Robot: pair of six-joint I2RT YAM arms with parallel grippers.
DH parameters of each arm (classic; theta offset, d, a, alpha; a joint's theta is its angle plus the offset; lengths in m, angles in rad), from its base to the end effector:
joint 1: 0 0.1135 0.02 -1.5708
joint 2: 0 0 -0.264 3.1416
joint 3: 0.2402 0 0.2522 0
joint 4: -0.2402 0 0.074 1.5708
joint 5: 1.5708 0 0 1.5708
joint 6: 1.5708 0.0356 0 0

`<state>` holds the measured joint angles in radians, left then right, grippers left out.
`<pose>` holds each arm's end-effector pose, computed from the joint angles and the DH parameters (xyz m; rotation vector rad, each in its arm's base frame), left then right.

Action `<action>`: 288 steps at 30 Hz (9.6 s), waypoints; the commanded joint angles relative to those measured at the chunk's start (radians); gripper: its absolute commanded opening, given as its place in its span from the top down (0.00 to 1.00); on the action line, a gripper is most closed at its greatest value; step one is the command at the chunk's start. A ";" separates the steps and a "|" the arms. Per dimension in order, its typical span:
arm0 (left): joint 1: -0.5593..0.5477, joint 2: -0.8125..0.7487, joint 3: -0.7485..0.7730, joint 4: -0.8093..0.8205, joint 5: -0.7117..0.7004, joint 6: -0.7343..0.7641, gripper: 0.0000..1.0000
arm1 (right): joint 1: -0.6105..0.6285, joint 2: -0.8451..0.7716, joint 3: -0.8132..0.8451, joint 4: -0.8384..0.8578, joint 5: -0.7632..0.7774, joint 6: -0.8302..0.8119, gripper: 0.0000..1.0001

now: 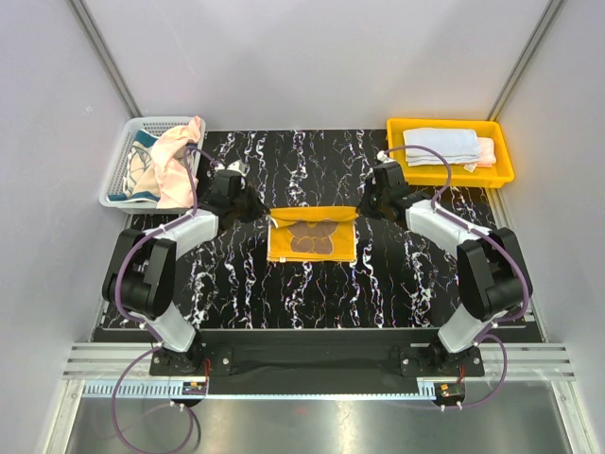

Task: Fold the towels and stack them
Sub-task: Fold the towel

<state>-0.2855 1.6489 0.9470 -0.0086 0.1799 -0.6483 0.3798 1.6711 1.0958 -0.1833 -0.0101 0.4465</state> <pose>0.3331 -0.1044 0.1932 -0.3301 2.3418 -0.6783 0.3381 0.1353 0.2178 0.0738 2.3671 0.4198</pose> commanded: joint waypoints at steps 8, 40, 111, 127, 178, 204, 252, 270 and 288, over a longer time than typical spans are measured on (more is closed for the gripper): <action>0.011 0.081 0.234 -0.014 -0.065 0.039 1.00 | 0.001 0.027 0.122 0.016 0.054 -0.028 0.88; -0.080 0.271 0.262 -0.034 -0.048 0.029 0.80 | -0.007 0.297 0.378 0.015 0.116 -0.095 0.88; 0.006 0.451 0.618 -0.249 -0.010 -0.195 0.41 | 0.192 -0.060 -0.188 0.314 0.067 -0.051 0.89; 0.006 0.344 0.518 -0.145 0.032 -0.266 0.50 | 0.197 -0.076 -0.221 0.318 0.081 -0.049 0.89; -0.017 0.316 0.449 -0.147 -0.017 -0.261 0.99 | 0.197 -0.171 -0.234 0.206 0.177 -0.068 0.88; -0.103 0.014 0.082 -0.066 -0.063 -0.237 1.00 | 0.195 -0.275 -0.333 0.133 0.183 -0.026 0.89; -0.204 -0.161 -0.254 0.038 -0.128 -0.361 1.00 | 0.205 -0.421 -0.540 0.157 0.081 0.100 0.87; -0.218 -0.377 -0.235 -0.126 -0.132 -0.258 0.64 | 0.205 -0.525 -0.445 -0.030 0.107 0.133 0.60; -0.248 -0.098 -0.270 0.007 -0.088 -0.281 0.75 | 0.208 -0.283 -0.500 0.062 -0.011 0.238 0.67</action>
<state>-0.5297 1.5349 0.7284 -0.0818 0.0822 -0.9119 0.5774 1.3849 0.6292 -0.1429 0.0048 0.6460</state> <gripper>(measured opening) 0.255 0.332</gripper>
